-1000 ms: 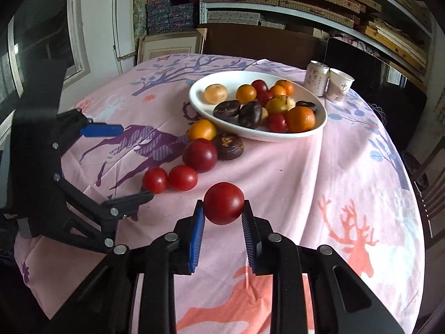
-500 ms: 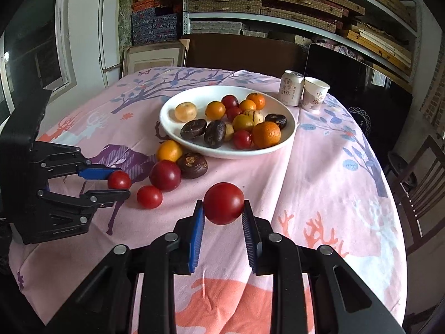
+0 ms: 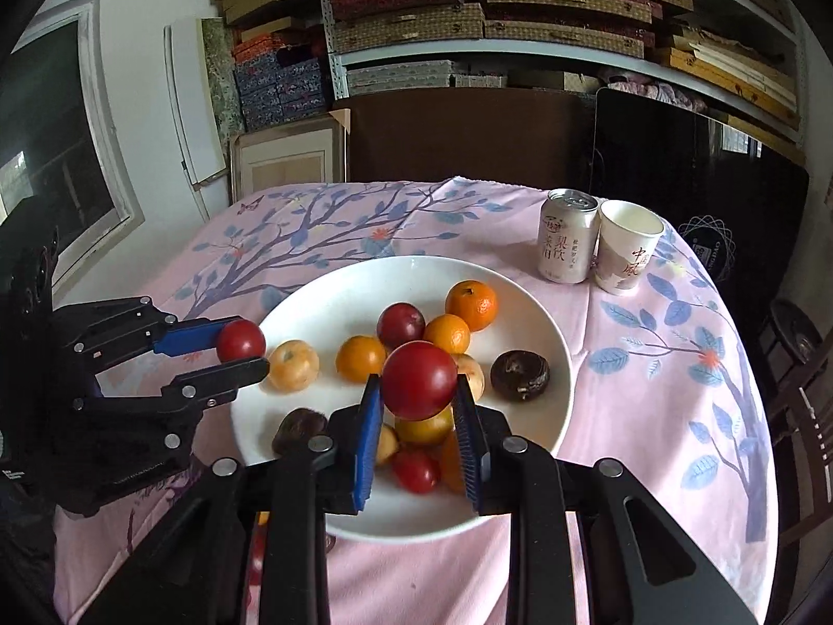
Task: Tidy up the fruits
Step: 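Carry the red tomatoes onto the plate and open both tools, then grasp a large red tomato with the left tool while the right tool grasps a small one, then release both red tomatoes onto the plate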
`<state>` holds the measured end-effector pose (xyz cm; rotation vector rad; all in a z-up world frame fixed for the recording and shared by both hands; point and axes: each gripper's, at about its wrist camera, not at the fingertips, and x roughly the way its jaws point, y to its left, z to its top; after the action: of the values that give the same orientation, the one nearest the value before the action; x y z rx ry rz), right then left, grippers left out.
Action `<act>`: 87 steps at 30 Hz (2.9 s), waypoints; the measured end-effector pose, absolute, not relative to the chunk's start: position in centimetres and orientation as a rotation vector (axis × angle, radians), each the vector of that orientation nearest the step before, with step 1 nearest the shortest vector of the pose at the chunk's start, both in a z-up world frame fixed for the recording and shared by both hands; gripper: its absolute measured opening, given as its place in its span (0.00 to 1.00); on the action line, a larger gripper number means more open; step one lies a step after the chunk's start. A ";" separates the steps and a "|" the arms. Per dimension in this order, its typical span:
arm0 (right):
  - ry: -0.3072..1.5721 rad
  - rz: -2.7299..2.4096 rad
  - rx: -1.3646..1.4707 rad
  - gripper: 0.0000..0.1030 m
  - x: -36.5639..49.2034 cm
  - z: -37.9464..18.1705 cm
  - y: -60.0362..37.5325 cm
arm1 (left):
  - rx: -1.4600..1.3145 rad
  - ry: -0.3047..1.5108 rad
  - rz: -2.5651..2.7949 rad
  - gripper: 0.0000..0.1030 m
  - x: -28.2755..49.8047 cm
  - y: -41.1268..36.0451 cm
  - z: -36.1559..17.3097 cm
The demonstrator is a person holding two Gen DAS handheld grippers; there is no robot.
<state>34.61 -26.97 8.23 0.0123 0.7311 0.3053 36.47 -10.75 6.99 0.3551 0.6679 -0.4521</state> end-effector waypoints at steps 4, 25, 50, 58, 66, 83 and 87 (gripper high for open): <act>0.758 0.290 0.003 0.72 36.4 6.9 -26.9 | 0.331 0.672 -0.399 0.68 38.2 -10.9 5.6; 0.846 0.294 -0.094 0.94 21.0 3.1 -19.3 | 0.247 0.778 -0.333 0.95 28.6 -5.4 3.6; 0.910 0.342 -0.091 0.93 21.8 0.6 -17.9 | 0.228 0.861 -0.535 0.95 26.5 -7.9 1.7; 0.922 0.417 -0.104 0.68 21.2 0.4 -17.1 | 0.220 0.937 -0.660 0.69 27.1 -11.3 0.3; 0.939 0.309 -0.026 0.43 21.8 0.2 -18.7 | 0.106 0.972 -0.770 0.36 27.3 -11.2 0.2; 0.799 0.231 0.003 0.28 18.5 5.5 -23.9 | 0.052 0.848 -0.707 0.36 27.8 -7.2 4.9; 0.749 0.206 0.016 0.28 23.5 8.3 -25.6 | 0.092 0.782 -0.579 0.36 31.8 -7.3 6.5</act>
<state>23.52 -25.61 8.28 0.0162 0.7486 0.2057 31.76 -7.29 6.51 0.0925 0.7819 -0.5785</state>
